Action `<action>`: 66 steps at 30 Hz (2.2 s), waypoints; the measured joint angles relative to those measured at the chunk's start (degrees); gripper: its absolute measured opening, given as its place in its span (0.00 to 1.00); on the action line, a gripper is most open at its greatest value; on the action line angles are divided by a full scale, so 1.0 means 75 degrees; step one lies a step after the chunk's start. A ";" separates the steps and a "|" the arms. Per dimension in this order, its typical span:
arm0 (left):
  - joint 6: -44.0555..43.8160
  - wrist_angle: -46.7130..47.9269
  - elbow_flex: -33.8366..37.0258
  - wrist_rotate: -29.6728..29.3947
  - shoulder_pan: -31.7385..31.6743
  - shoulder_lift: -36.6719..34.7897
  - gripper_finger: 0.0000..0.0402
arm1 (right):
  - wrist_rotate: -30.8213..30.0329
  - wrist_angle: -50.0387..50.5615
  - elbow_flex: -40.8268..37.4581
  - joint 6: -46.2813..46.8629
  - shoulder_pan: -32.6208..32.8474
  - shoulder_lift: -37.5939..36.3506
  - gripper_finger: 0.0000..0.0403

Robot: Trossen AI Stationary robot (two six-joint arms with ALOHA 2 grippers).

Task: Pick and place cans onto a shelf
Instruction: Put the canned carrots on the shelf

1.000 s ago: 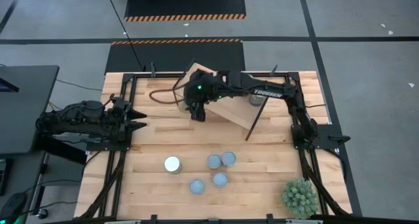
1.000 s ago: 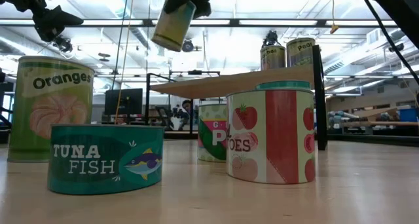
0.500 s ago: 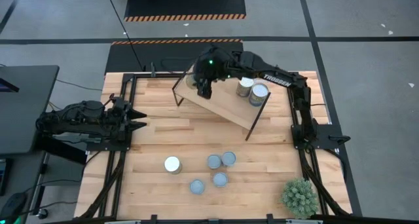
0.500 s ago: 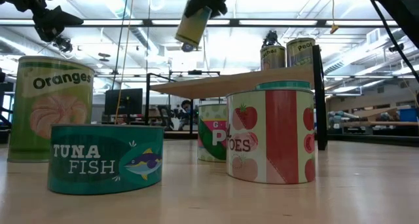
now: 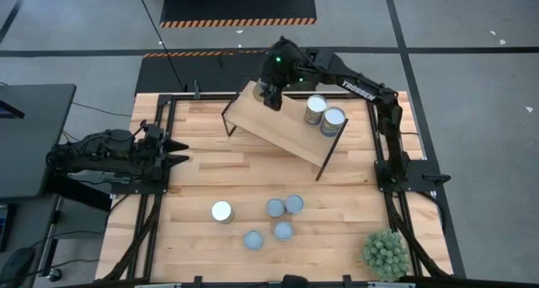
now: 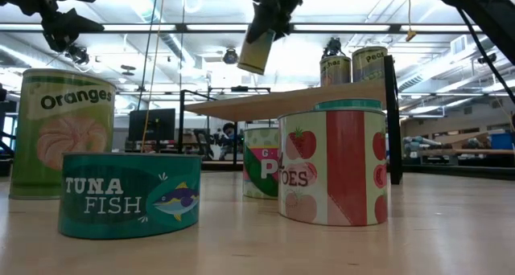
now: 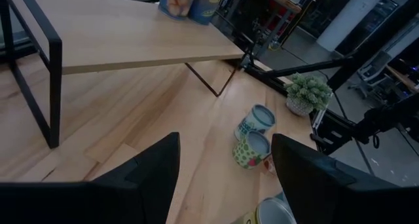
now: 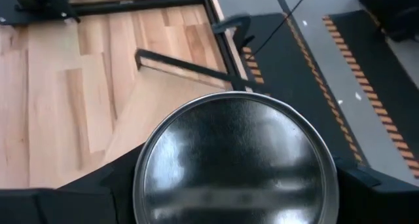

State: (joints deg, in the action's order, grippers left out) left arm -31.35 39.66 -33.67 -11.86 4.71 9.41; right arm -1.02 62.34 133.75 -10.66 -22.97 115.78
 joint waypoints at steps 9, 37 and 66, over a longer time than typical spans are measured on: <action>0.0000 0.0003 0.0000 -0.0020 0.0000 -0.0003 0.61 | 0.0472 0.0389 0.0000 0.0003 -0.0404 -0.0136 0.79; 0.0073 0.0003 0.0000 -0.0341 -0.0002 0.0000 0.61 | 0.1295 0.2258 -0.0357 -0.0574 -0.1140 -0.0136 0.78; 0.0133 0.0000 0.0000 -0.0364 -0.0003 0.0000 0.61 | 0.1073 0.1728 -0.1524 -0.0399 -0.1155 -0.0138 0.82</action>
State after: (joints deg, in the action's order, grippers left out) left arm -30.36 39.66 -33.67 -14.59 4.69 9.41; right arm 7.03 75.29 122.32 -13.65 -31.64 114.74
